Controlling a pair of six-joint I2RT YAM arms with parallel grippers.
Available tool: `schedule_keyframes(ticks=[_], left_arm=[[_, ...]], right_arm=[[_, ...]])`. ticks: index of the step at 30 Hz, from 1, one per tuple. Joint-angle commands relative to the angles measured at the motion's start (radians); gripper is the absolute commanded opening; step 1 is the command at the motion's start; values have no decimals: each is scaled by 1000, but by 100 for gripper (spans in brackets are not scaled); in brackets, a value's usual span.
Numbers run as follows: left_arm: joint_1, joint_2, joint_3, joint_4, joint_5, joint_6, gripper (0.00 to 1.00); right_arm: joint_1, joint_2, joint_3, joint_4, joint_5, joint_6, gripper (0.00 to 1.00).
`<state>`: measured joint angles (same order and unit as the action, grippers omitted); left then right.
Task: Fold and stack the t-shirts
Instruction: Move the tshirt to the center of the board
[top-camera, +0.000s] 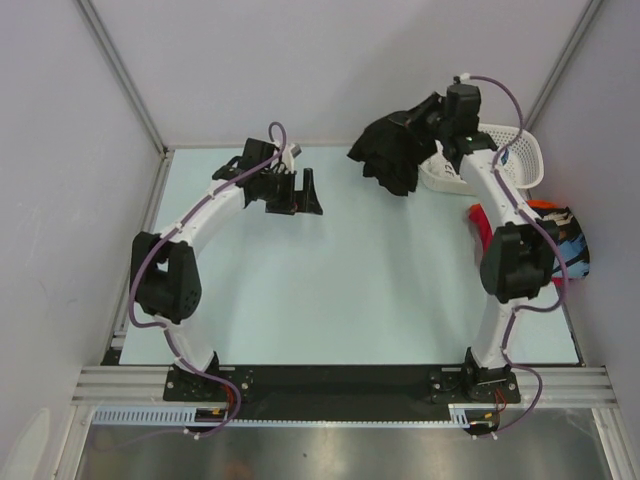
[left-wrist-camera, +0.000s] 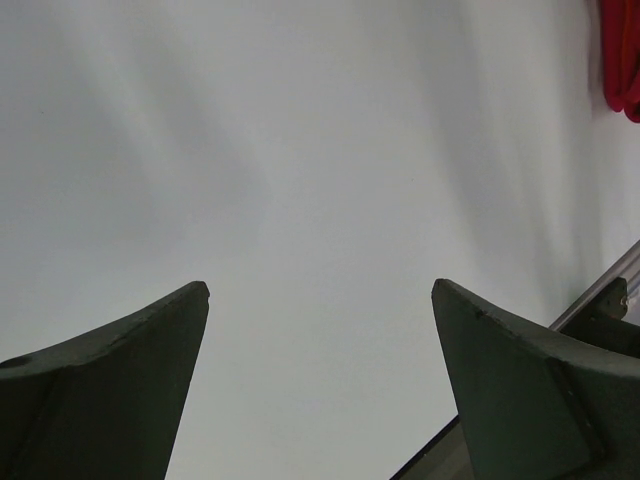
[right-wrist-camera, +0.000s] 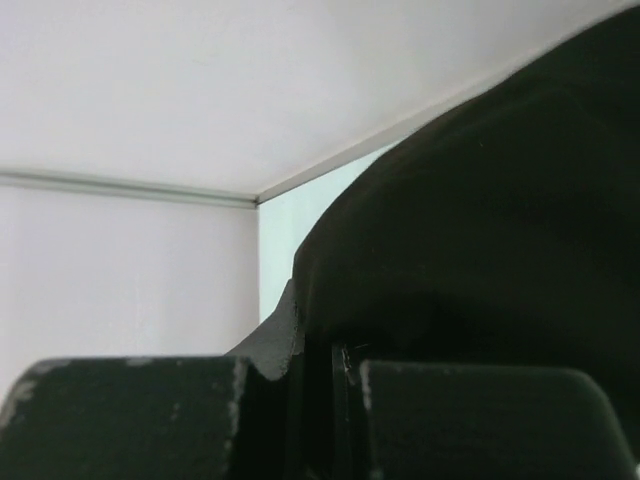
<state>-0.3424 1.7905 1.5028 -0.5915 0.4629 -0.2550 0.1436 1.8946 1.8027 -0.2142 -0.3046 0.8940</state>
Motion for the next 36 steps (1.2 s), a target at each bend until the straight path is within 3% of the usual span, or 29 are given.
schedule_keyframes(ticks=[1, 5, 9, 13, 18, 23, 27, 31, 33, 36], left_arm=[[-4, -59, -9, 1, -64, -13, 100], [-4, -82, -15, 9, -76, -30, 100], [-4, -83, -16, 21, -56, -46, 100], [-7, -89, -18, 38, -50, -58, 100], [-18, -82, 5, 47, -59, -67, 100], [-20, -124, 37, 33, -151, -61, 100], [-15, -236, 59, 35, -389, -63, 100], [2, -284, 218, -77, -802, -75, 100], [20, -289, 261, -116, -857, -56, 100], [75, -299, 281, -119, -859, -47, 100]], right_arm=[[71, 52, 204, 85, -100, 13, 0], [86, -8, 88, 92, -139, 4, 0], [50, -152, -258, 92, -151, -26, 0], [1, -288, -458, 79, -127, -35, 0], [63, -328, -393, -71, -116, -110, 0], [188, -229, -252, -111, -139, -121, 0], [263, -96, -85, -119, -157, -129, 0], [309, 44, 137, -172, -211, -132, 0], [330, 83, 223, -203, -237, -147, 0], [341, 98, 184, -224, -284, -188, 0]])
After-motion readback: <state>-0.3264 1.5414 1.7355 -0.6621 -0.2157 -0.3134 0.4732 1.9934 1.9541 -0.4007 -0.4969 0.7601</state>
